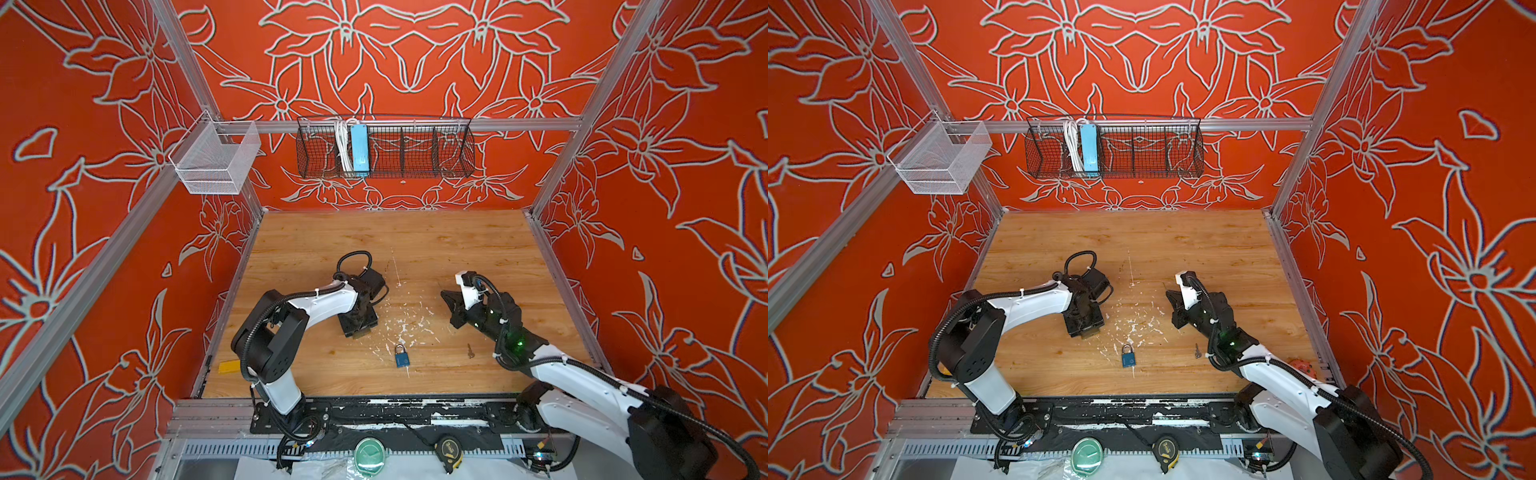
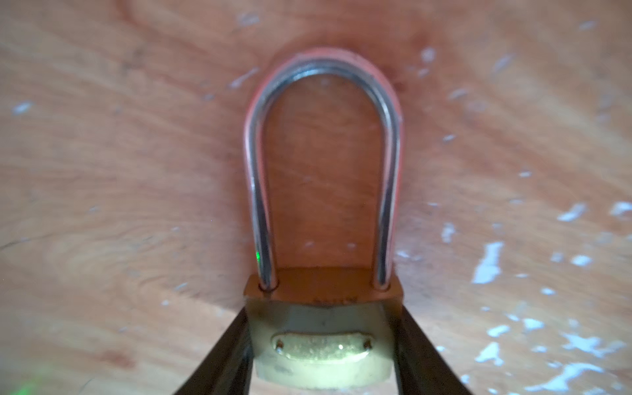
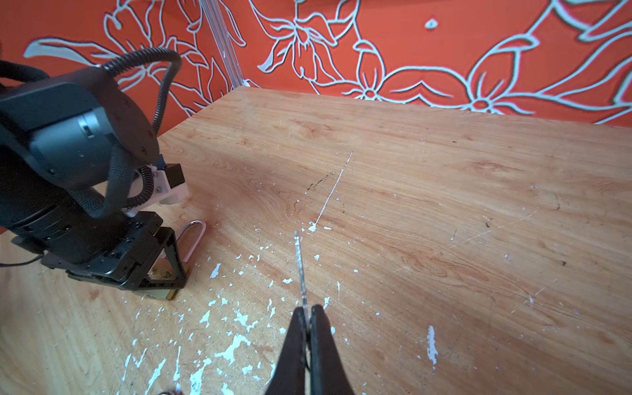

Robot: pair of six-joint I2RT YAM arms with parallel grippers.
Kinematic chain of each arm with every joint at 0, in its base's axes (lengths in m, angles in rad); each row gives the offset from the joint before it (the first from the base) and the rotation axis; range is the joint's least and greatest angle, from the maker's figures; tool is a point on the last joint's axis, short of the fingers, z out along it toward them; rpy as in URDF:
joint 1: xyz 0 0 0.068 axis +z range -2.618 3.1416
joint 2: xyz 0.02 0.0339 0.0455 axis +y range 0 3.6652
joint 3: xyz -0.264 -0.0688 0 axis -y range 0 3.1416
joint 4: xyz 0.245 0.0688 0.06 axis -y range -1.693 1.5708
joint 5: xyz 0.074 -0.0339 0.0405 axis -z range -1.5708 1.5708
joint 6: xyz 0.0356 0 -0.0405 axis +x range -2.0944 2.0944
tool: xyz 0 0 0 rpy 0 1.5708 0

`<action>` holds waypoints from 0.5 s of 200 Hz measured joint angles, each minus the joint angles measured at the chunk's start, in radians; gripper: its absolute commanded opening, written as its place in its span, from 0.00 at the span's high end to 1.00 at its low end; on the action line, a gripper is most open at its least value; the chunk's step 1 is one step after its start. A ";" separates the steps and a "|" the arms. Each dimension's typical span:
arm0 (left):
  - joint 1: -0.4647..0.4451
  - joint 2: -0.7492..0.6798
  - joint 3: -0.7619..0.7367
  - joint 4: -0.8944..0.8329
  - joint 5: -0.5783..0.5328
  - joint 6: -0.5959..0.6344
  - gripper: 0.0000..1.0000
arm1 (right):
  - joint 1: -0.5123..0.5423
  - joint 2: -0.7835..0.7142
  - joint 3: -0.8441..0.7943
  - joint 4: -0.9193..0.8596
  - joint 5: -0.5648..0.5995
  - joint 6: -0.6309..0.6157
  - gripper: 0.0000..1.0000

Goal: Unlock with the key
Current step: 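Lift the brass padlock with the left gripper while the right gripper brings the key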

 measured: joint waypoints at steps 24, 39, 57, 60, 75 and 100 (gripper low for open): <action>0.000 -0.122 -0.083 0.093 0.009 -0.011 0.70 | -0.004 0.016 0.000 0.007 -0.014 0.006 1.00; 0.000 -0.217 -0.130 0.135 0.011 -0.022 0.74 | -0.004 0.043 0.002 0.008 -0.029 0.010 1.00; 0.000 -0.299 -0.159 0.175 0.010 -0.031 0.76 | -0.004 0.080 0.004 0.006 -0.050 0.011 1.00; 0.000 -0.312 -0.161 0.180 0.010 -0.032 0.76 | -0.004 0.086 0.004 0.006 -0.054 0.011 1.00; 0.000 -0.345 -0.162 0.199 0.003 -0.033 0.77 | -0.004 0.105 0.007 0.006 -0.074 0.012 1.00; 0.000 -0.386 -0.163 0.214 -0.003 -0.032 0.81 | -0.004 0.126 0.011 0.006 -0.127 0.011 1.00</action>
